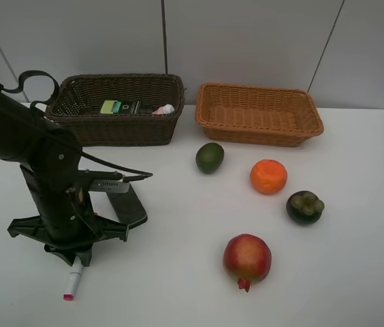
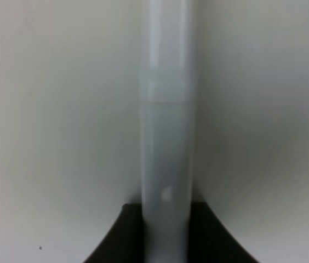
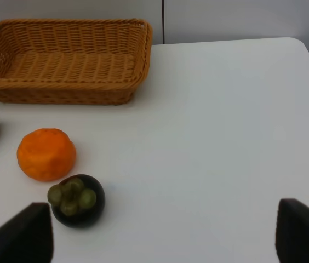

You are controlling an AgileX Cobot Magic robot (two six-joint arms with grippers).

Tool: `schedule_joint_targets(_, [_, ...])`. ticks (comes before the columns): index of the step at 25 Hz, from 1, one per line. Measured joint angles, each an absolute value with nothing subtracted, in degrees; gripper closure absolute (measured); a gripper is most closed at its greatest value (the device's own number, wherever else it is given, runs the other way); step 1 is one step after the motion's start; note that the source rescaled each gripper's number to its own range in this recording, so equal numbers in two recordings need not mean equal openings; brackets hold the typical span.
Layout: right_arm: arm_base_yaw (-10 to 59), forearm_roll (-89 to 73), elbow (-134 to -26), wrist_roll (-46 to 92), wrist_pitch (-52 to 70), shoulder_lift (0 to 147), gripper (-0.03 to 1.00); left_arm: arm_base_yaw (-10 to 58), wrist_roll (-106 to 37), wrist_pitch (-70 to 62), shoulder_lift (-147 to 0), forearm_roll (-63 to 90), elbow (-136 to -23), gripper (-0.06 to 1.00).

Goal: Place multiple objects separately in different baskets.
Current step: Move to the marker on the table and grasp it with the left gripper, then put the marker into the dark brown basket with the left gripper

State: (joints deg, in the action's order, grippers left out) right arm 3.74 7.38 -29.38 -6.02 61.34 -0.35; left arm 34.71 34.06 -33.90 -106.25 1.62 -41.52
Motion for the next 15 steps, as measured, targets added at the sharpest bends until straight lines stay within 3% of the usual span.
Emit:
schedule_joint_targets(8, [3.74, 7.38, -29.38, -6.02, 61.34, -0.35, 0.26, 33.71, 30.31, -45.37, -93.57, 0.81, -54.68, 0.94])
schedule_joint_targets(15, [3.74, 7.38, -29.38, -6.02, 61.34, -0.35, 0.26, 20.83, 25.35, -53.49, -98.29, -2.67, -80.05, 0.94])
